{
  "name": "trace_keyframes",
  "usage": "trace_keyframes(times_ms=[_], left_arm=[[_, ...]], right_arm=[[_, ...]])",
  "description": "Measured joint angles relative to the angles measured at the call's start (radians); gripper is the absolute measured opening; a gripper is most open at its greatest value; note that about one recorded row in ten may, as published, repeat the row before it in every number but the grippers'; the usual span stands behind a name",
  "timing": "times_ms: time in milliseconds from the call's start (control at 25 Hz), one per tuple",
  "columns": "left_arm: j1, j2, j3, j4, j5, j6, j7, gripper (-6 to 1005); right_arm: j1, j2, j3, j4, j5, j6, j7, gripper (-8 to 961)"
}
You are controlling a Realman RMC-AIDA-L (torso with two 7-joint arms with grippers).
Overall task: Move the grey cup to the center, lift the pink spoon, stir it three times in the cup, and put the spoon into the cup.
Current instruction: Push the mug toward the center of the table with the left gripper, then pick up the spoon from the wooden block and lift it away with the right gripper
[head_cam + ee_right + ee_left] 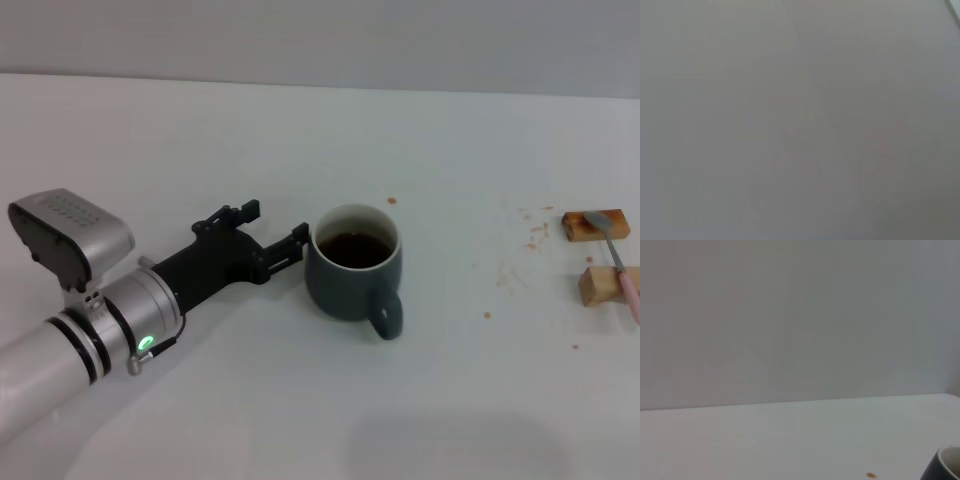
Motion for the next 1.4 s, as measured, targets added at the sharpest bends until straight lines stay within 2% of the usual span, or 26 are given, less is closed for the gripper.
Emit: trace_keyframes(times_ms=[200, 480, 1040, 1200, 1400], left_arm=[[-0.003, 0.001, 0.037, -0.027, 0.004, 0.001, -0.002, 829], [0.000, 0.009, 0.033, -0.028, 0.004, 0.024, -0.016, 829], [-0.026, 0.054, -0.001, -0.012, 0.003, 0.053, -0.108, 829], [-0.037, 0.056, -0.003, -0.012, 0.003, 0.052, -0.120, 829], [-0.056, 0.048, -0.004, 0.002, 0.003, 0.045, -0.120, 829]], right_arm=[[-0.012, -0.001, -0.017, -0.001, -0.010, 0.002, 0.009, 433], [-0.042, 0.000, -0.067, -0.001, -0.013, 0.003, 0.010, 433], [-0.172, 0.007, -0.335, 0.045, -0.014, -0.166, -0.039, 432], [-0.197, 0.007, -0.393, 0.101, -0.014, -0.226, -0.150, 432], [-0.197, 0.006, -0.480, 0.127, -0.015, -0.232, -0.173, 434]])
